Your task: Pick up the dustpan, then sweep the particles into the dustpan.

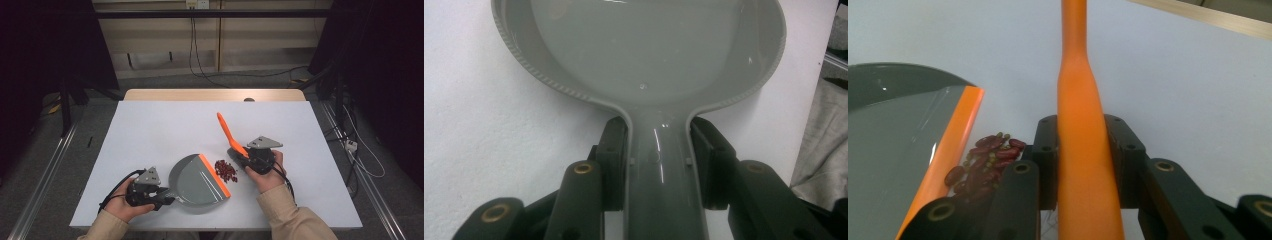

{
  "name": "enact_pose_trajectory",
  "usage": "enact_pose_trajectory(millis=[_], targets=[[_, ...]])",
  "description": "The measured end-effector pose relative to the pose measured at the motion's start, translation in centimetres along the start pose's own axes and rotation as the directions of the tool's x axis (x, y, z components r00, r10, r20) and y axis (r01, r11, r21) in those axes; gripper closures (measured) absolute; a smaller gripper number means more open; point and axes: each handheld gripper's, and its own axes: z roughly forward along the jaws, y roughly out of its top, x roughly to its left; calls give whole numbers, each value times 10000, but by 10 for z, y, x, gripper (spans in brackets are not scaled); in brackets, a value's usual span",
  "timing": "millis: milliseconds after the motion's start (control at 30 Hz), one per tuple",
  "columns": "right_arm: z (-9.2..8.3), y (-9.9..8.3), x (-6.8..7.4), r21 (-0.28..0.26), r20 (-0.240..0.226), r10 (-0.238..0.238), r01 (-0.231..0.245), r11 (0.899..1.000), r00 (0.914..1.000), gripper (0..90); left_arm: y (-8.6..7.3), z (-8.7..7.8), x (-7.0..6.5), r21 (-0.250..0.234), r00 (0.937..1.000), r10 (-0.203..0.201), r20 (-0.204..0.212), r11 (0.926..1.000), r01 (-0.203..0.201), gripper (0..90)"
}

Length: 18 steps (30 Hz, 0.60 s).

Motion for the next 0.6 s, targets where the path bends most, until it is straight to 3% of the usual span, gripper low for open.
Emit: enact_pose_trajectory(millis=[267,400,600], targets=[[0,-5,12,-357,320,-258,269,9990,9992,712,0,0,1,-33,9998,47,171,10000,-47,629],[1,-6,16,-523,393,-204,224,9984,9990,712,2,-1,0,-5,10000,76,50,10000,-76,628],[1,-9,24,-647,424,-252,279,9975,9988,712,3,1,-1,48,9997,89,221,9999,-90,628]])
